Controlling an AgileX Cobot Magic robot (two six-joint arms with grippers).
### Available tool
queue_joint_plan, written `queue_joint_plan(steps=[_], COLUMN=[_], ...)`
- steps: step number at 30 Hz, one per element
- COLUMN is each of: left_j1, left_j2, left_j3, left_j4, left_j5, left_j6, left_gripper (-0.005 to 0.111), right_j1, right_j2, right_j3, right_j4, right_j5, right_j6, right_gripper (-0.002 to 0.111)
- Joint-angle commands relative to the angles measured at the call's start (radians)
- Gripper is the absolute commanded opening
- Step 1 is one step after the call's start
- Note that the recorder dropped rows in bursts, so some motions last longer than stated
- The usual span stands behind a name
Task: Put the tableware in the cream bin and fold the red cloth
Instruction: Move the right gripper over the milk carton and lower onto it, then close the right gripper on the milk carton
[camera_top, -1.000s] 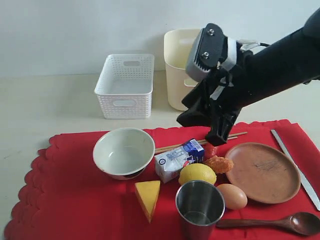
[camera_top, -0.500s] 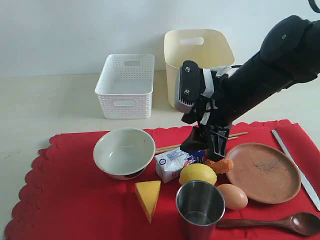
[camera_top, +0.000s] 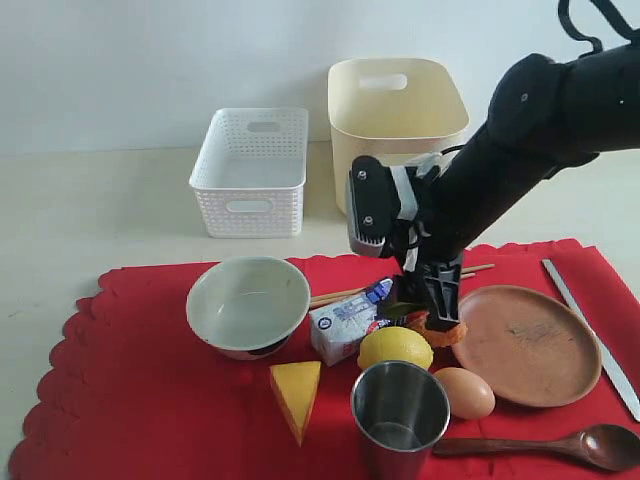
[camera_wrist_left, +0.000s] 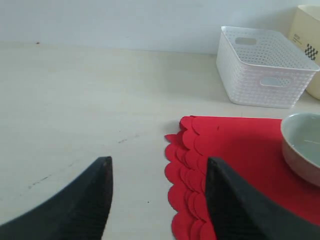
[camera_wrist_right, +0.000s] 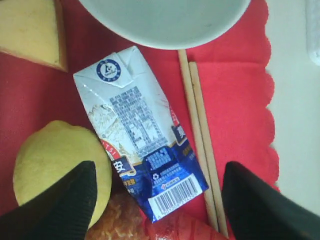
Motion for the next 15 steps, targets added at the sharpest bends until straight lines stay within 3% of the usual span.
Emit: queue_joint_plan(steps=[1, 10, 15], left_j1=[0.002, 0.002, 0.002], left_j2=[-0.005, -0.005, -0.005], left_j3=[0.003, 0.003, 0.003], left_j4=[-0.003, -0.003, -0.003], left_j5=[-0.01, -0.01, -0.01], left_j6=[-0.003, -0.003, -0.003], left_gripper=[0.054, 0.054, 0.054], right_j1=[0.067, 0.163, 0.167], right_j2=[0.038, 0.107, 0.132], right_j3=[-0.038, -0.059, -0.059], right_j4=[-0.121, -0.355, -0.378], right_j5=[-0.029, -0.027, -0.022], right_j6=[0.059, 0.146, 0.225], right_gripper=[0.068, 0.068, 0.068])
